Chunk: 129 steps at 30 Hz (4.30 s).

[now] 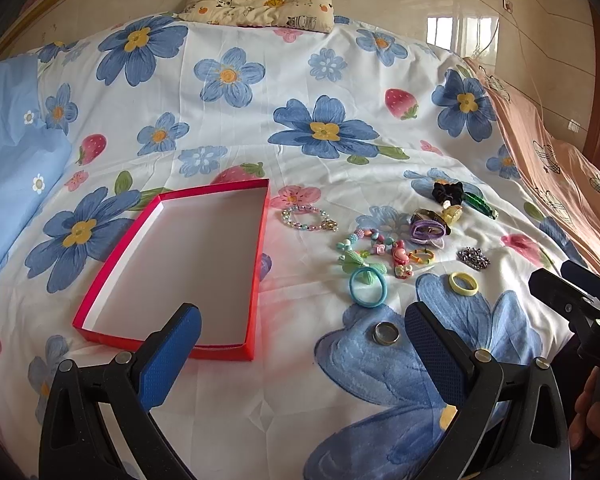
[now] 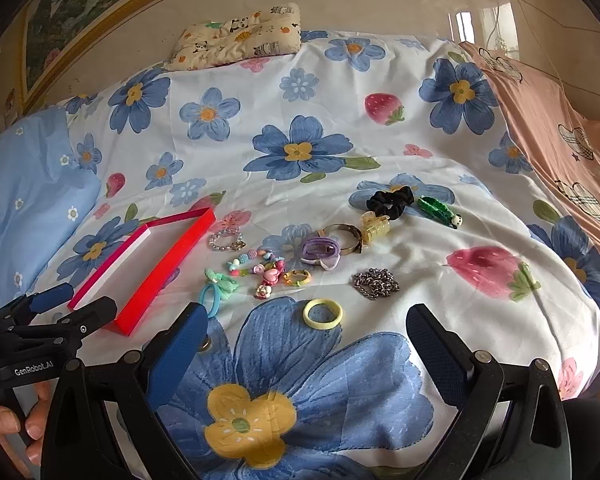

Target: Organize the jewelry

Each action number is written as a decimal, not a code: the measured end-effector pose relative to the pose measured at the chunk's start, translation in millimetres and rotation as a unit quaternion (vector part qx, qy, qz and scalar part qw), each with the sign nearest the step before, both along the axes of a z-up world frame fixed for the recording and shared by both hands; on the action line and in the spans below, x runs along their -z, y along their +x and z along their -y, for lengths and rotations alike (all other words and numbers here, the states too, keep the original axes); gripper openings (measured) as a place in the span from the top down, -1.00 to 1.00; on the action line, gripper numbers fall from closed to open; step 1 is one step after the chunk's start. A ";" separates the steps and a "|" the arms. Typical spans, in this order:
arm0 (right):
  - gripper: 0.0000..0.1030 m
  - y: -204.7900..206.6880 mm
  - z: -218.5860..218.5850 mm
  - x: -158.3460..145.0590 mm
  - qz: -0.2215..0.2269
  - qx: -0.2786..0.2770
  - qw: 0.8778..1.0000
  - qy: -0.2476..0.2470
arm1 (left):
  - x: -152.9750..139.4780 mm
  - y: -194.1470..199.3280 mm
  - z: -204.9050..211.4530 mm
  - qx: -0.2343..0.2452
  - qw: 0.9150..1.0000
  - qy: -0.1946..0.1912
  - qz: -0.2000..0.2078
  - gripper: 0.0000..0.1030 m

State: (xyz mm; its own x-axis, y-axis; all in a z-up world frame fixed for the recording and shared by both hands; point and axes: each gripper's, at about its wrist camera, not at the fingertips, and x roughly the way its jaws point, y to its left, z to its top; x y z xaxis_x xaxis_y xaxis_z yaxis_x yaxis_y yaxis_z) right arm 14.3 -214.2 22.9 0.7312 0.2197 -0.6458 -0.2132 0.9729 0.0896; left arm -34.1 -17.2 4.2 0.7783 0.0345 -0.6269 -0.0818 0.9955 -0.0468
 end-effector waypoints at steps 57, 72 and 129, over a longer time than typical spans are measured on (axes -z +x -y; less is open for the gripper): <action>0.24 69.2 14.3 65.7 -0.140 -0.015 0.990 0.025 | 55.6 92.9 19.7 0.120 0.985 -0.042 -0.120 -0.37; 0.92 80.9 12.8 76.4 -0.154 -0.013 0.988 0.020 | 67.0 100.0 17.9 0.124 0.983 -0.063 -0.122 0.57; 0.94 98.1 -274.9 97.0 -0.225 -0.322 0.919 -0.034 | 68.4 93.7 -186.0 -0.089 0.981 -0.087 -0.151 0.57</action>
State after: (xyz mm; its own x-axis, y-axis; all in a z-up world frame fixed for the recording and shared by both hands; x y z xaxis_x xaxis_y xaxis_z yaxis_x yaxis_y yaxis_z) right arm 112.4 60.7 -74.1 0.1200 0.4615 -0.8790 -0.7024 0.6651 0.2534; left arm 59.6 168.8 -64.3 0.5476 0.0248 -0.8364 -0.2897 0.9434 -0.1617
